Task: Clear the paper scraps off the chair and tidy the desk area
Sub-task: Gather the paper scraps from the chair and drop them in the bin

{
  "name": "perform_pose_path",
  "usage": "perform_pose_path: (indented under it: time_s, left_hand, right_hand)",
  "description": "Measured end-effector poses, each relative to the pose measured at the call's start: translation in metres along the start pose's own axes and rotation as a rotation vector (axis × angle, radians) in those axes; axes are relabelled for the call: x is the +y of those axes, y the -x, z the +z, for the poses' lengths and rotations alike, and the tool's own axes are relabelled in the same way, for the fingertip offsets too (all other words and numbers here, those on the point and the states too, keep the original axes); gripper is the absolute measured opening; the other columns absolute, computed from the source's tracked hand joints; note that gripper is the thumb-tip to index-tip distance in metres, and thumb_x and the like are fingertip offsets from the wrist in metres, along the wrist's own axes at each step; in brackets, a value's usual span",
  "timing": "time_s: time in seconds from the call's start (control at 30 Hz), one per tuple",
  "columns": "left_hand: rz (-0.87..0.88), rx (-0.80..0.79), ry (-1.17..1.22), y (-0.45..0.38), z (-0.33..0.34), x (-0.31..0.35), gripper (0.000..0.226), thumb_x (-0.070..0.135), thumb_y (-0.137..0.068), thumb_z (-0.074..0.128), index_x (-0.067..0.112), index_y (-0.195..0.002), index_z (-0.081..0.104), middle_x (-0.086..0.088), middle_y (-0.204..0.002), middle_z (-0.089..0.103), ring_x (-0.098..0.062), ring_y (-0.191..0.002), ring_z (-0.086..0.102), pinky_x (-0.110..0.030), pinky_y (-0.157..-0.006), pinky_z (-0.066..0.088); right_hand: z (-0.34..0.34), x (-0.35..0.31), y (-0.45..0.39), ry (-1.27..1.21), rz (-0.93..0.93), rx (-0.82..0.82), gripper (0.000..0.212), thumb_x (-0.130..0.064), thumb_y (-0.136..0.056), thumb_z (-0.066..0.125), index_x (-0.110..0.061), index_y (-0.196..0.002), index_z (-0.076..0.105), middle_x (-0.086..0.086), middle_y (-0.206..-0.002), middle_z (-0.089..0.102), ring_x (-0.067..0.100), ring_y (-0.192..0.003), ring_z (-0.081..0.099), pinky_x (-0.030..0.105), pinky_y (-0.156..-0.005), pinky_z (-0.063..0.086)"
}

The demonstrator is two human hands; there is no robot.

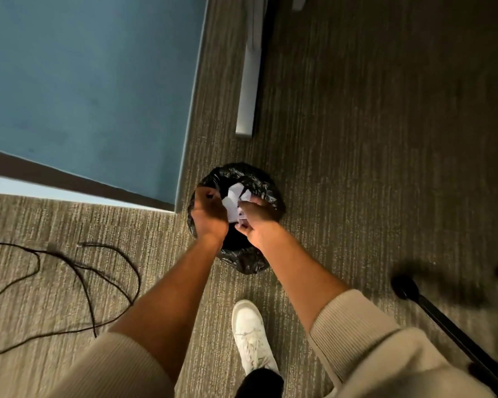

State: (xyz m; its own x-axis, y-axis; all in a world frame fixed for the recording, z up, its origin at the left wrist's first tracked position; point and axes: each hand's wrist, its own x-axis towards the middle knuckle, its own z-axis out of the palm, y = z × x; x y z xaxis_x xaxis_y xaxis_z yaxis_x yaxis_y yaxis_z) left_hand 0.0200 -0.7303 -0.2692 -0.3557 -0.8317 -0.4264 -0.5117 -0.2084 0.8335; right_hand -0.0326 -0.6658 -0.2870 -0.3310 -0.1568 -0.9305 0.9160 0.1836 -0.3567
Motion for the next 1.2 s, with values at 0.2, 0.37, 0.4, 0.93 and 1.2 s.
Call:
perform_pose_path:
  time_s: [0.2,0.37,0.4,0.93,1.2]
  left_hand:
    - [-0.108,-0.061,0.009,0.013,0.006,0.005,0.017,0.005,-0.098,0.05,0.01,-0.112,0.059,-0.005,-0.099,0.062,-0.02,-0.091,0.058,-0.037,-0.086,0.048]
    - [-0.161,-0.078,-0.007,0.033,0.011,0.023,0.023,0.021,-0.097,0.06,0.005,-0.114,0.061,-0.006,-0.098,0.068,-0.024,-0.095,0.063,-0.041,-0.092,0.051]
    - [-0.165,-0.082,-0.084,0.038,0.011,0.025,0.028,0.025,-0.096,0.06,0.006,-0.117,0.061,-0.009,-0.105,0.069,-0.027,-0.099,0.063,-0.042,-0.092,0.052]
    - [0.294,-0.649,-0.287,0.297,0.186,0.086,0.015,0.021,-0.097,0.058,0.01,-0.106,0.062,0.001,-0.096,0.063,-0.002,-0.082,0.057,-0.005,-0.072,0.044]
    - [0.495,-0.999,-0.329,0.458,0.274,0.1,0.011,0.024,-0.093,0.065,0.015,-0.1,0.062,-0.012,-0.103,0.066,-0.025,-0.098,0.065,-0.048,-0.09,0.054]
  right_hand:
    - [-0.019,-0.006,0.015,-0.015,0.058,-0.051,0.036,-0.016,-0.1,0.043,-0.023,-0.135,0.049,0.01,-0.138,0.05,0.034,-0.118,0.051,0.048,-0.091,0.044]
    - [-0.06,-0.015,0.039,-0.185,0.023,-0.014,0.018,-0.018,-0.102,0.042,-0.023,-0.099,0.059,0.008,-0.131,0.059,0.021,-0.1,0.054,0.042,-0.095,0.044]
    - [-0.072,-0.015,0.044,-0.242,0.008,-0.01,0.017,-0.017,-0.101,0.044,-0.021,-0.104,0.06,0.009,-0.13,0.06,0.021,-0.1,0.054,0.042,-0.095,0.044]
    - [-0.448,-0.012,0.254,-0.668,-0.552,0.41,0.014,-0.021,-0.095,0.057,-0.026,-0.106,0.062,-0.001,-0.104,0.069,0.015,-0.092,0.066,0.032,-0.082,0.049]
    - [-0.648,0.059,0.369,-0.714,-0.753,1.059,0.02,-0.026,-0.092,0.065,-0.026,-0.112,0.06,0.0,-0.11,0.067,0.015,-0.1,0.065,0.03,-0.081,0.051]
